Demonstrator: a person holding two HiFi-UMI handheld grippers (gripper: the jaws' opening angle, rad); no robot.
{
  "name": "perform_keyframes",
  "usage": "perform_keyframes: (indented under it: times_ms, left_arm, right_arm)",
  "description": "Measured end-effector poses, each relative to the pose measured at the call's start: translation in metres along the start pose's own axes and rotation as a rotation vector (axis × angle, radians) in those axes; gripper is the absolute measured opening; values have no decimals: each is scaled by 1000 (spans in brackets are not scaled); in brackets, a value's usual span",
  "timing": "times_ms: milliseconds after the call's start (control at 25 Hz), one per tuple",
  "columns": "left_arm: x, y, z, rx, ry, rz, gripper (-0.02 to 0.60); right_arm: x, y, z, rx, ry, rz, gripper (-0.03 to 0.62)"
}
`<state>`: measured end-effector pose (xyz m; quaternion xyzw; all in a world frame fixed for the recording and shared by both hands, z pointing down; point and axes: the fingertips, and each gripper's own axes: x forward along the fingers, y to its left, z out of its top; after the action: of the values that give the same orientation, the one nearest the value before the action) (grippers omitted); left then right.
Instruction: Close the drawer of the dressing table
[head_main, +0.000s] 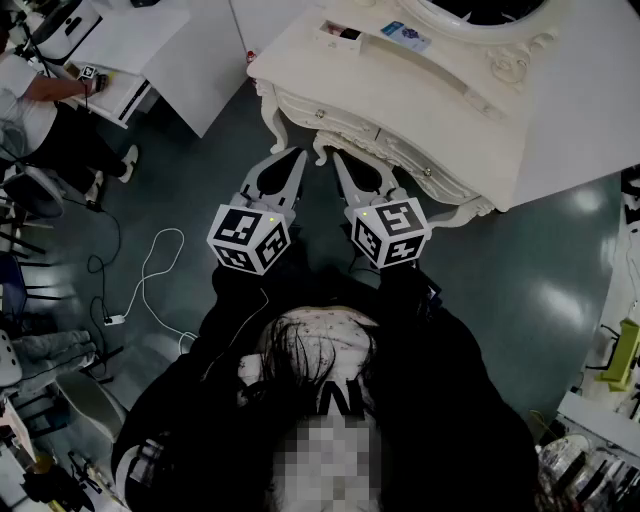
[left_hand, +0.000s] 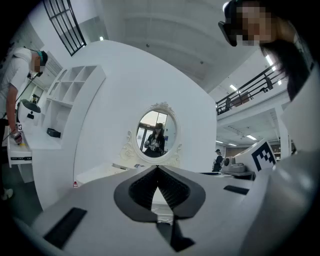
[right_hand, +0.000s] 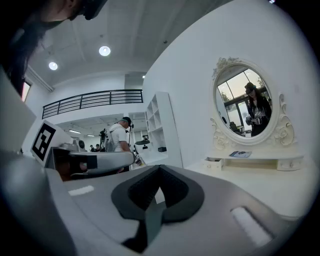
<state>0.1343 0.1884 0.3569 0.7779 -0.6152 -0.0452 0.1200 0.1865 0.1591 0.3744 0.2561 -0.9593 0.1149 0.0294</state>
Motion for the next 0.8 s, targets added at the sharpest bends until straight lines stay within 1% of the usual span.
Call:
perform_keyframes:
  times_ms: [200, 520, 640, 800]
  left_arm:
    - [5, 1, -4, 3, 7, -5, 0]
    - [13, 9, -7, -10, 25, -21, 0]
    - [19, 19, -6, -20, 29, -28, 0]
    - [26, 42, -4, -34, 33, -28, 0]
  right_arm:
    - [2, -6, -3, 7, -1, -6, 8]
    - [12, -16, -6, 48, 5, -37, 8]
    - [23, -18, -8, 51, 16, -46, 8]
    - [44, -18, -10, 53, 31, -56, 8]
